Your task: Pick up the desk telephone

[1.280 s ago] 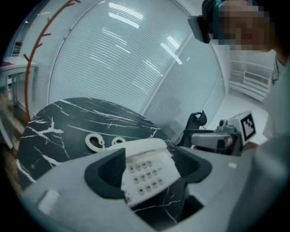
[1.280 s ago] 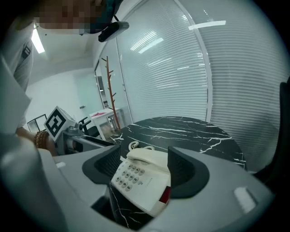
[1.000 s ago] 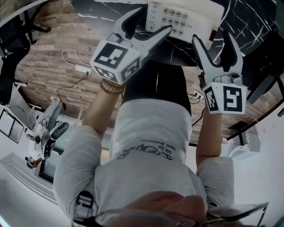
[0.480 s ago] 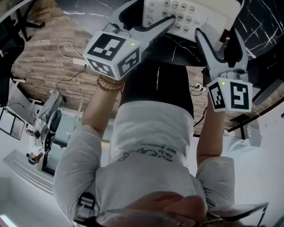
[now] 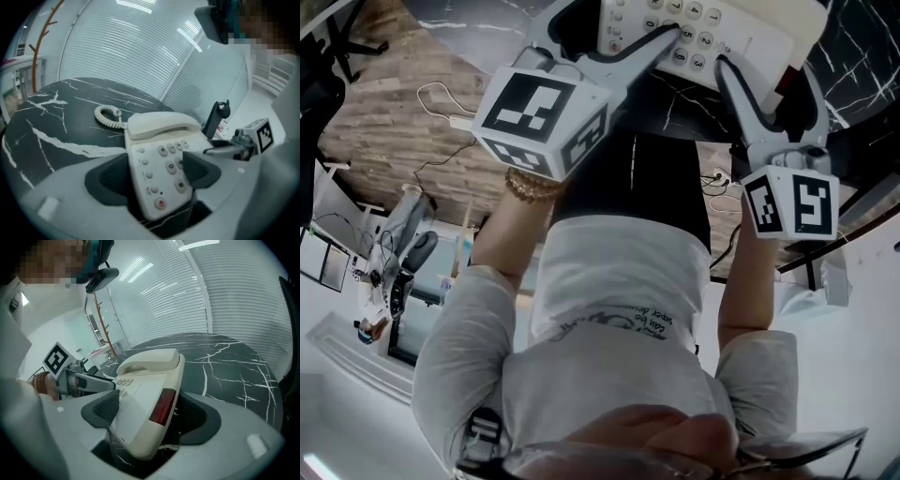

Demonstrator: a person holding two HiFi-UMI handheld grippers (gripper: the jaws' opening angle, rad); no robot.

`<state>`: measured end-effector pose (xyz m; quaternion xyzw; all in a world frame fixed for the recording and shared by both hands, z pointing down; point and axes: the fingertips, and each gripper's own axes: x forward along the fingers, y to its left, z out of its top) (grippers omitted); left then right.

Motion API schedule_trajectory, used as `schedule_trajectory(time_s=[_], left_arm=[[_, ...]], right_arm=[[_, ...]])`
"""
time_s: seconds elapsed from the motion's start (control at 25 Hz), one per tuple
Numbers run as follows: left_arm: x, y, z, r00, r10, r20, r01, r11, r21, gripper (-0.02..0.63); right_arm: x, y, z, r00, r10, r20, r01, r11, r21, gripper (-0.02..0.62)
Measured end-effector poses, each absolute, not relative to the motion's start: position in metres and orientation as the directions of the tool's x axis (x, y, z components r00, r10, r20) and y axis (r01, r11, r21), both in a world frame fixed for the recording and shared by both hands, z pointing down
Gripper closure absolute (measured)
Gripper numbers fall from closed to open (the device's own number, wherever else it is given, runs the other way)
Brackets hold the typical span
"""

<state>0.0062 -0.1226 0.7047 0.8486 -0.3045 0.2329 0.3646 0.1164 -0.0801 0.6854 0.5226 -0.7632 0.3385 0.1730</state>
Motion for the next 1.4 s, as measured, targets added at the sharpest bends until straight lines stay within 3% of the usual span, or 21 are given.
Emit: schedule_trajectory(time_s=[0.84,1.4], left_arm=[[0.006,-0.114,0.694,0.677,-0.356,0.644,-0.707,-0.559,0.433,0.241],[0.008,-0.13,0.59,0.684,-0.436,0.584,-0.708,-0.588,0.391,0.241]], right_arm=[[0.111,-0.07,0.674,-0.378,-0.684,0.623,-0.919,0.197,-0.342,0.238],[0.112,-0.084,0.576,-0.375,-0.746,0.551,-0.919,0.221,-0.327,0.238]])
